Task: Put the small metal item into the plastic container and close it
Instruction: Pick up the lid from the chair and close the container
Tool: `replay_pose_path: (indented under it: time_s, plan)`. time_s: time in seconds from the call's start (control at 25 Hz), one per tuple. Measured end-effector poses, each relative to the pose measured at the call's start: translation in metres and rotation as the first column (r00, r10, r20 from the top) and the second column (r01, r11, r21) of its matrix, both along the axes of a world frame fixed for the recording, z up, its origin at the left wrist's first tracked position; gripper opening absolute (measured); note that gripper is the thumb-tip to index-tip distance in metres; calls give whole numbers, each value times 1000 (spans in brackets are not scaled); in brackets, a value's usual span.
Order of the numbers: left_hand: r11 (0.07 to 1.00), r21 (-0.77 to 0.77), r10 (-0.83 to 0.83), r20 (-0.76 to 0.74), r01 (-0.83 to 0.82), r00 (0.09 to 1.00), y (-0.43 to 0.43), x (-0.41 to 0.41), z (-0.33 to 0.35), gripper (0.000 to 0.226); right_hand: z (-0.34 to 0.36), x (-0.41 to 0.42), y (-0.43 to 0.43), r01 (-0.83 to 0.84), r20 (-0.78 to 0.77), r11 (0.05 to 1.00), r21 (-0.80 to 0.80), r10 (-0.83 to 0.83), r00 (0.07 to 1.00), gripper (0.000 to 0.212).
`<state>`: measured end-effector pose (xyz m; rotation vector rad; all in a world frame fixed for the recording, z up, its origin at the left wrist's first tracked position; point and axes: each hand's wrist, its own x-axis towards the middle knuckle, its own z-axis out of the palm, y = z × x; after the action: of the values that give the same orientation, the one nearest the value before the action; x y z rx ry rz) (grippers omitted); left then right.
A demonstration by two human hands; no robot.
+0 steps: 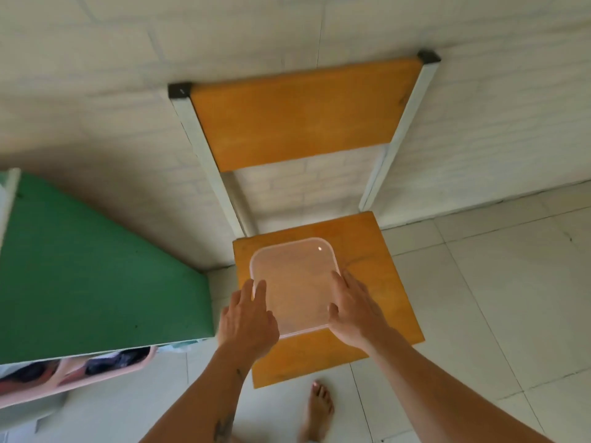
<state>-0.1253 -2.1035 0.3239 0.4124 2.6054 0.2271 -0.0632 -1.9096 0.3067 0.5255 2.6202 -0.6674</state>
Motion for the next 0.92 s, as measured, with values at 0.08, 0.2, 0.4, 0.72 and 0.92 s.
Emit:
replay_pose_path:
  time_s: [0.08, 0.2, 0.4, 0.72, 0.92]
  plan:
    - [998, 4, 55, 14, -55, 998, 7, -3, -34, 59, -32, -5, 5, 12, 13, 1000, -8, -12, 1000, 63]
    - [972, 52, 222, 99, -227, 970, 15, -6, -72, 59, -68, -8, 10, 87, 46, 995, -44, -85, 995, 68]
    - [859, 233, 432, 145, -455, 890, 27, -4, -100, 54, -89, -9, 8, 198, -22, 978, -68, -200, 980, 65]
    - [754, 396, 576, -15, -524, 817, 28, -6, -42, 45, -32, -7, -2, 253, -147, 966, -53, -258, 955, 59]
    - [716, 497, 602, -82, -491, 795, 20, -14, 69, 33, 67, 4, -4, 234, -287, 972, -16, -228, 930, 61]
